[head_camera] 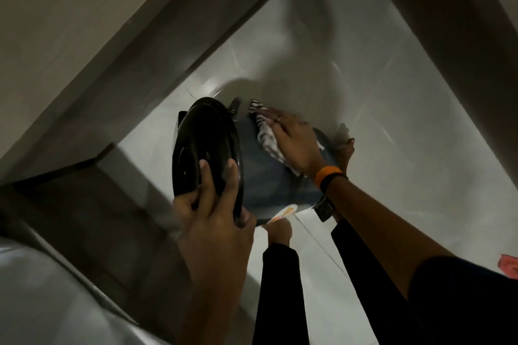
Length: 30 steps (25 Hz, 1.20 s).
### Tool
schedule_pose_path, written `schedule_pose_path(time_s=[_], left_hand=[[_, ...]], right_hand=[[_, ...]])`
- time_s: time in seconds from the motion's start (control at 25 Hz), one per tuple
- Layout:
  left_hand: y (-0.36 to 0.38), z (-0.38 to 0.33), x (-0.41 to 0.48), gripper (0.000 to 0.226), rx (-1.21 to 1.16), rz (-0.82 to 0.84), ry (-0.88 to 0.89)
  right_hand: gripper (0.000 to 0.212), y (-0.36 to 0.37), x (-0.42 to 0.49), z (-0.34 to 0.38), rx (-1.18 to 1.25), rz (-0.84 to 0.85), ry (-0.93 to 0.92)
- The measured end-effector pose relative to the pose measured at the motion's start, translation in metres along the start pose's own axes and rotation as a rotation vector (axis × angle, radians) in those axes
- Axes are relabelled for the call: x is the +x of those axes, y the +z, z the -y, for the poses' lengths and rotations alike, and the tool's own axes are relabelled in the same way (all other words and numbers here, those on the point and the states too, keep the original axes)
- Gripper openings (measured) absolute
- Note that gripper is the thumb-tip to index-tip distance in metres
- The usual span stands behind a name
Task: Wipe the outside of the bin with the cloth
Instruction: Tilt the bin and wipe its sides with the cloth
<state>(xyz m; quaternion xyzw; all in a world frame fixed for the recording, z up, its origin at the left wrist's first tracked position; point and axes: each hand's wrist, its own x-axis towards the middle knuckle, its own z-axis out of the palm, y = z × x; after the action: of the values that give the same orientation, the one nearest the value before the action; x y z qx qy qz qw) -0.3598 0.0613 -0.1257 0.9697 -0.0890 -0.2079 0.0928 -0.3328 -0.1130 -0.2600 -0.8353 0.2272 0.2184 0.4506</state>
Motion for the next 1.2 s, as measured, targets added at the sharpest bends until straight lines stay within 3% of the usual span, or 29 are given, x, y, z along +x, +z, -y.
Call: schedule_pose_path(time_s=[0.08, 0.24, 0.36, 0.52, 0.64, 0.76, 0.88, 0.96, 1.08, 1.12, 1.2], left_hand=[[0.003, -0.007, -0.002, 0.071, -0.015, -0.007, 0.044], [0.010, -0.020, -0.020, 0.063, -0.040, 0.013, 0.074], [0.017, -0.028, -0.043, 0.051, -0.017, 0.026, 0.134], [0.027, -0.045, -0.054, 0.069, -0.015, 0.085, 0.102], [0.027, -0.046, -0.060, 0.071, -0.036, 0.111, 0.083], [0.027, -0.045, -0.073, 0.072, -0.067, 0.157, 0.091], [0.033, -0.043, -0.073, 0.068, -0.063, 0.132, 0.085], [0.033, -0.040, -0.071, 0.063, -0.083, 0.085, 0.078], [0.026, -0.038, -0.061, 0.057, -0.109, 0.028, 0.099], [0.025, -0.038, -0.055, 0.049, -0.114, 0.006, 0.097], [0.024, -0.032, -0.044, 0.035, -0.091, -0.067, 0.093]], right_hand=[[0.040, -0.007, 0.006, 0.005, 0.105, 0.029, 0.122], [0.064, 0.010, -0.053, 0.029, 0.104, -0.037, -0.027], [0.046, -0.007, -0.056, -0.004, 0.097, -0.043, -0.039], [0.043, -0.022, -0.038, -0.025, 0.101, 0.058, 0.188], [0.043, -0.008, -0.067, -0.007, 0.101, -0.036, 0.042], [0.037, -0.001, -0.094, -0.011, 0.262, -0.157, 0.056], [0.039, 0.003, -0.079, -0.042, 0.321, -0.119, 0.004], [0.036, 0.002, -0.056, -0.073, 0.312, -0.059, 0.094], [0.039, -0.010, -0.028, -0.103, 0.397, -0.038, 0.453], [0.042, -0.010, -0.030, -0.095, 0.356, -0.042, 0.480], [0.050, 0.008, -0.058, -0.067, 0.287, -0.114, 0.262]])
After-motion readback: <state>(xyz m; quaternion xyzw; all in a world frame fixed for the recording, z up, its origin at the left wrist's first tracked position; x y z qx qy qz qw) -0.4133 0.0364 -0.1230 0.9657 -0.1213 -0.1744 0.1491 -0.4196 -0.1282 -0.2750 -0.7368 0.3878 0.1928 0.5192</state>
